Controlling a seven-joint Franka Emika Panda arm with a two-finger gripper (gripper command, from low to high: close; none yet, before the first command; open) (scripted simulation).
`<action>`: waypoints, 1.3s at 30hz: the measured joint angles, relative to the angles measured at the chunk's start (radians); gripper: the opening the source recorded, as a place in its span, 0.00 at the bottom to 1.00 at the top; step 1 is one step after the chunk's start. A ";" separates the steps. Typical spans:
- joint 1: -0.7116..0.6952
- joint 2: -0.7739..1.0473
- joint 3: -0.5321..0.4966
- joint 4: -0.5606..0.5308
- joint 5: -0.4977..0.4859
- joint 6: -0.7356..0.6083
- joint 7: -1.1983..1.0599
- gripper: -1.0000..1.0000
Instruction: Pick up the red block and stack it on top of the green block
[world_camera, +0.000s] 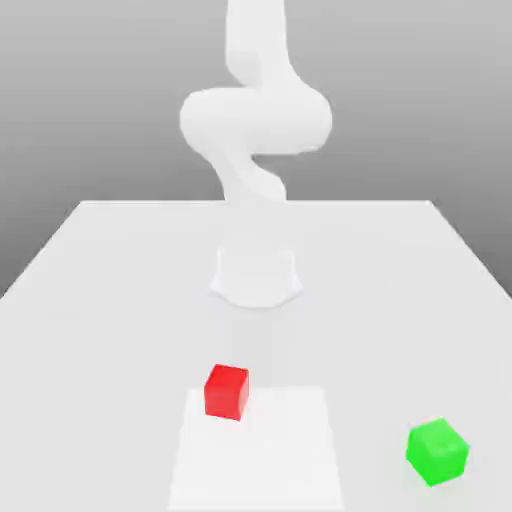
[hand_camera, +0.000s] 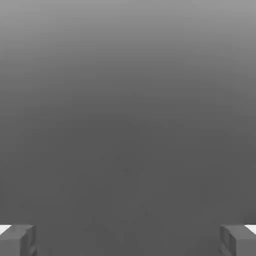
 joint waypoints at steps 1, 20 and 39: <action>-0.005 0.032 0.000 -0.031 -0.001 0.024 0.006 0.50; -0.086 0.752 -0.021 -0.534 0.004 0.571 0.109 0.50; -0.097 0.688 -0.010 -0.549 -0.001 0.515 0.114 0.00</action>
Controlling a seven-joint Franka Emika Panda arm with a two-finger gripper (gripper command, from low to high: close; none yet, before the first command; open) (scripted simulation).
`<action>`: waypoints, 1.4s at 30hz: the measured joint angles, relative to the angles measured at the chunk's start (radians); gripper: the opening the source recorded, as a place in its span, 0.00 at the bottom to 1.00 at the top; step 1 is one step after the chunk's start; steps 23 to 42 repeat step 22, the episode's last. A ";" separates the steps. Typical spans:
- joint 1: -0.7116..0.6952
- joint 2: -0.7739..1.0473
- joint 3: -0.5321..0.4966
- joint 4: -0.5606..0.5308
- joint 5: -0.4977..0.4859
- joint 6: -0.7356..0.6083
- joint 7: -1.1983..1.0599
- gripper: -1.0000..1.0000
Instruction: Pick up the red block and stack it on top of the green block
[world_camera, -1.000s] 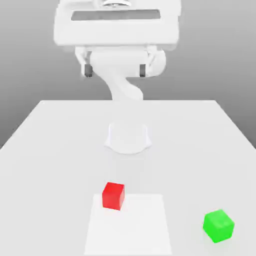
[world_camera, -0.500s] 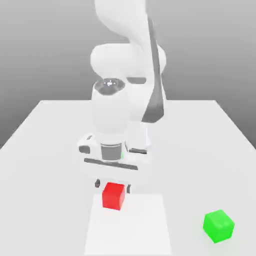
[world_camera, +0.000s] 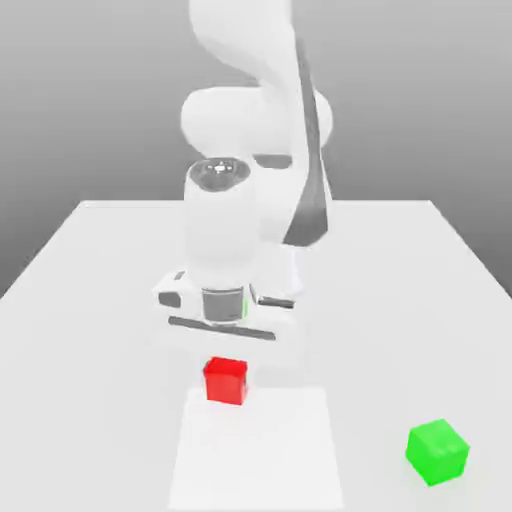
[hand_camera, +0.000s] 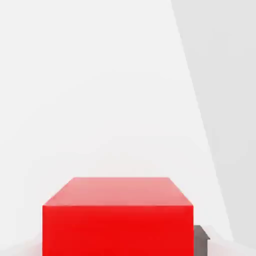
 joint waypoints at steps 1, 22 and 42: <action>0.010 -0.020 0.006 0.007 -0.003 -0.028 0.000 0.00; 0.398 0.338 0.187 0.464 -0.125 -0.133 0.014 1.00; 0.398 0.338 0.187 0.464 -0.125 -0.133 0.014 1.00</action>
